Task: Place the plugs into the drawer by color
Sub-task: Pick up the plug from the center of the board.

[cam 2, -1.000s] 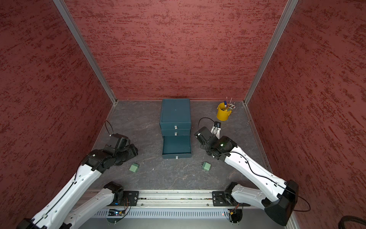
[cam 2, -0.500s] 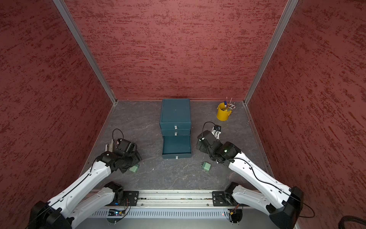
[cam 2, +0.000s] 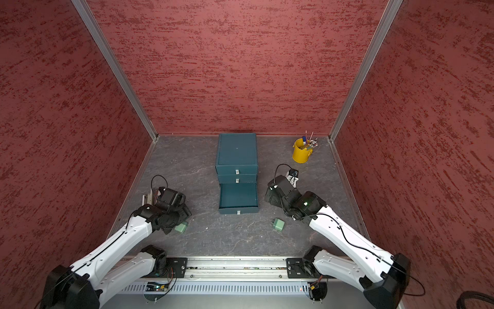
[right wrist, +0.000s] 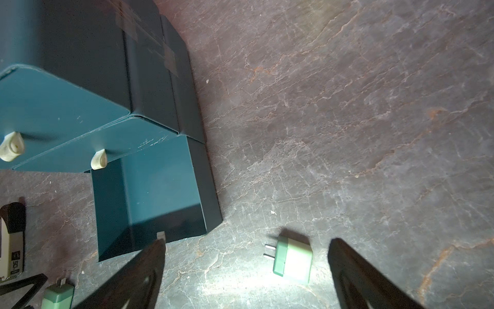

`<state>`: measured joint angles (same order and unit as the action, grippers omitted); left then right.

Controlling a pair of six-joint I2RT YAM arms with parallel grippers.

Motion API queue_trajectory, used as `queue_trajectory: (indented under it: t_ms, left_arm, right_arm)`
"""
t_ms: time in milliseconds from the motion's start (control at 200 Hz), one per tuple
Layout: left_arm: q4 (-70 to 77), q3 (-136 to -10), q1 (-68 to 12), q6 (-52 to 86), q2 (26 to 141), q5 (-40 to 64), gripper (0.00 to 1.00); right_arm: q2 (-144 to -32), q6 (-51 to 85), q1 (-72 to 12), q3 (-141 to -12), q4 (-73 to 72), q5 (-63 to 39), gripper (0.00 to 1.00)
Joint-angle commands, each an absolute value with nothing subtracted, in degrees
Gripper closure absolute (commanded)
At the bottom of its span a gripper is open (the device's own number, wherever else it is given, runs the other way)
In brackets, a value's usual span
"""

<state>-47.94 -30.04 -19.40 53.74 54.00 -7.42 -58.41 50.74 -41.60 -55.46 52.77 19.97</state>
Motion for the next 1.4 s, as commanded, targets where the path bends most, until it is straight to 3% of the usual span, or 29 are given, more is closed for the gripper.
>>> queue_trajectory:
  t_ms: [0,215,486,857,1157,1393]
  left_arm:
    - [-46.3,-28.7,-18.5,53.2,54.8,-7.9,0.16]
    - [-44.8,-27.6,-20.6,53.5,55.3,-5.3,0.18]
    - [-42.3,-27.9,-32.0,59.8,59.3,-6.2,0.21]
    - [-43.0,-27.6,-30.6,60.2,60.9,-7.8,0.32]
    - [-43.2,-27.4,-27.1,58.0,60.5,-7.9,0.48]
    - [-43.7,-28.8,-27.0,56.9,60.1,-8.2,0.76]
  right_arm:
    - [-58.0,50.7,-41.2,-54.9,51.6,18.5,0.03]
    - [-57.0,50.7,-41.0,-54.3,51.9,18.6,0.04]
    - [-58.0,50.8,-40.8,-54.5,51.1,17.6,0.06]
    - [-57.0,50.7,-40.6,-53.3,50.8,17.2,0.07]
    - [-54.0,50.5,-40.6,-52.3,49.6,17.2,0.13]
    - [-54.0,51.1,-40.5,-51.4,49.6,17.5,0.15]
